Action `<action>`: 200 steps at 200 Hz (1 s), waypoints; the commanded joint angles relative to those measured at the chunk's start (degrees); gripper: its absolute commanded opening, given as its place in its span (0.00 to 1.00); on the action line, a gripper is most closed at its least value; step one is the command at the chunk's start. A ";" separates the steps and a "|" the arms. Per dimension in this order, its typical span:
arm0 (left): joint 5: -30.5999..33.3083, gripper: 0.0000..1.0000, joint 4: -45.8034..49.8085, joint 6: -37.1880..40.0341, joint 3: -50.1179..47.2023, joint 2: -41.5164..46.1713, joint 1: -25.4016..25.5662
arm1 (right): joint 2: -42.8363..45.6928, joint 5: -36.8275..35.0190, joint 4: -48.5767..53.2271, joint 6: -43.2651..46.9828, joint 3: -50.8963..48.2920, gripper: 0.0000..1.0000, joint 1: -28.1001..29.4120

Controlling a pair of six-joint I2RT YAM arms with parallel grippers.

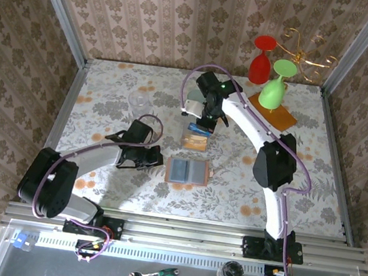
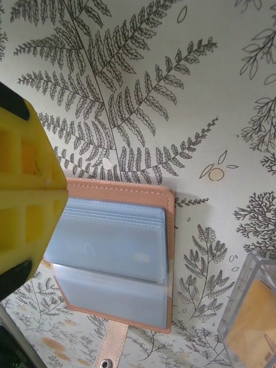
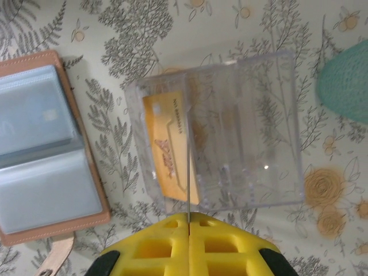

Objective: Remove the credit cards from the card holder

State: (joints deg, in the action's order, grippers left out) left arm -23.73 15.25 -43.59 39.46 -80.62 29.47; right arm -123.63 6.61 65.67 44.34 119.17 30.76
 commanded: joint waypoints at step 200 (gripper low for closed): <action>-3.52 0.05 1.15 5.50 5.00 -6.89 -4.51 | -5.98 -1.73 -4.49 -1.40 5.81 0.10 -2.14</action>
State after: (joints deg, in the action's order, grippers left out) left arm -26.09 17.08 -39.11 42.81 -86.35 25.69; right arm -133.38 6.81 65.28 45.17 127.94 28.95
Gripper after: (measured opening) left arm 0.064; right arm 0.129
